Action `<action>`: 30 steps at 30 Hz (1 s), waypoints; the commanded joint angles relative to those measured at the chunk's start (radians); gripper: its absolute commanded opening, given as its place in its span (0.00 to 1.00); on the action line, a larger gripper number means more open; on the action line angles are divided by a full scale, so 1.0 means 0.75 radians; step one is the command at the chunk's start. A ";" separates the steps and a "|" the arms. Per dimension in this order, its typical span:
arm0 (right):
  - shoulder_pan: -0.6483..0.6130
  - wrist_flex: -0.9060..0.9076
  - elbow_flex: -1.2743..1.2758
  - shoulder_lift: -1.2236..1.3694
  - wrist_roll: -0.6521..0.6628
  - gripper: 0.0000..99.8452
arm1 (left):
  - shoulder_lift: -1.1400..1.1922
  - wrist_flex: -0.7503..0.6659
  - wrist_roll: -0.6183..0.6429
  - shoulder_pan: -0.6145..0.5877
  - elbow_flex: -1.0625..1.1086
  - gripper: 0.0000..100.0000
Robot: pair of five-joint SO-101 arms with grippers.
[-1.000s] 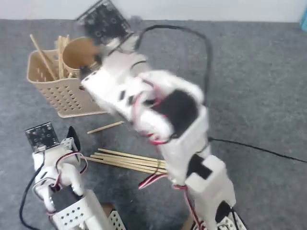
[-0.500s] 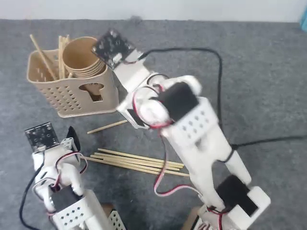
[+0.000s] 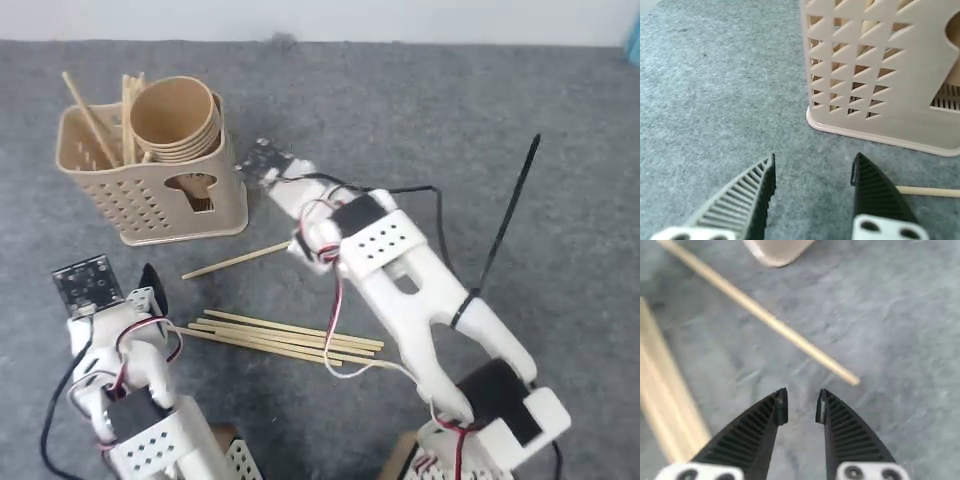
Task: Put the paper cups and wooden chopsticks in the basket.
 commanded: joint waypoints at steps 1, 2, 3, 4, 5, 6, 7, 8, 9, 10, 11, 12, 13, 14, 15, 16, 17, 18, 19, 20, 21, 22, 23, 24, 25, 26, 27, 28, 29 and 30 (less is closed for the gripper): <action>0.062 -0.116 -0.025 0.046 0.070 0.12 | 0.008 -0.002 -0.014 -0.006 -0.005 0.24; 0.071 -0.107 -0.059 0.099 0.084 0.12 | 0.008 -0.002 -0.014 -0.006 -0.005 0.24; 0.077 -0.103 -0.100 0.159 0.092 0.12 | 0.008 -0.002 -0.014 -0.006 -0.005 0.24; 0.085 -0.093 -0.149 0.222 0.094 0.12 | 0.008 -0.002 -0.014 -0.006 -0.005 0.24; 0.089 -0.069 -0.209 0.283 0.092 0.12 | 0.008 -0.002 -0.014 -0.006 -0.005 0.24; 0.089 -0.034 -0.270 0.345 0.092 0.12 | 0.008 -0.004 -0.014 -0.006 -0.005 0.24; 0.089 0.015 -0.338 0.404 0.092 0.12 | 0.008 -0.004 -0.014 -0.006 -0.005 0.24; 0.083 0.073 -0.403 0.461 0.092 0.12 | 0.008 -0.004 -0.014 -0.006 -0.005 0.24; 0.075 0.132 -0.471 0.512 0.092 0.12 | 0.008 -0.006 -0.014 -0.006 -0.005 0.24; 0.060 0.183 -0.532 0.562 0.092 0.12 | 0.008 -0.006 -0.014 -0.006 -0.005 0.24; 0.052 0.220 -0.591 0.607 0.092 0.12 | 0.008 -0.006 -0.014 -0.006 -0.005 0.24; 0.050 0.247 -0.642 0.645 0.092 0.12 | 0.008 -0.006 -0.014 -0.006 -0.005 0.24; 0.048 0.249 -0.685 0.682 0.092 0.12 | 0.008 -0.008 -0.014 -0.006 -0.005 0.24; 0.048 0.249 -0.726 0.721 0.092 0.12 | 0.008 -0.008 -0.014 -0.006 -0.005 0.24; 0.050 0.249 -0.765 0.756 0.092 0.12 | 0.008 -0.008 -0.014 -0.006 -0.005 0.24; 0.054 0.249 -0.794 0.791 0.092 0.12 | 0.008 -0.008 -0.014 -0.006 -0.005 0.24; 0.058 0.249 -0.814 0.823 0.092 0.12 | 0.008 -0.008 -0.014 -0.006 -0.005 0.24; 0.058 0.249 -0.831 0.856 0.092 0.12 | 0.008 -0.008 -0.014 -0.006 -0.005 0.24; 0.060 0.244 -0.843 0.891 0.092 0.12 | 0.008 -0.008 -0.014 -0.006 -0.005 0.24; 0.062 0.240 -0.851 0.924 0.092 0.12 | 0.008 -0.008 -0.014 -0.006 -0.005 0.24; 0.064 0.232 -0.863 0.956 0.092 0.12 | 0.008 -0.010 -0.014 -0.006 -0.005 0.24; 0.066 0.220 -0.867 0.987 0.092 0.11 | 0.008 -0.010 -0.014 -0.006 -0.005 0.24; 0.079 0.210 -0.867 1.012 0.092 0.11 | 0.008 -0.010 -0.014 -0.004 -0.005 0.24; 0.083 0.208 -0.869 1.032 0.092 0.11 | 0.008 -0.010 -0.014 -0.004 -0.005 0.24; 0.087 0.208 -0.869 1.046 0.092 0.11 | 0.008 -0.010 -0.014 -0.004 -0.005 0.24; 0.089 0.218 -0.872 1.044 0.092 0.11 | 0.008 -0.010 -0.014 -0.004 -0.005 0.24; 0.089 0.224 -0.872 1.034 0.092 0.11 | 0.008 -0.010 -0.014 -0.004 -0.005 0.24; 0.087 0.247 -0.869 1.024 0.092 0.11 | 0.008 -0.010 -0.014 -0.004 -0.005 0.24; 0.083 0.275 -0.869 1.016 0.092 0.09 | 0.008 -0.010 -0.014 -0.004 -0.005 0.24; 0.081 0.302 -0.869 1.008 0.092 0.07 | 0.008 -0.010 -0.014 -0.004 -0.005 0.24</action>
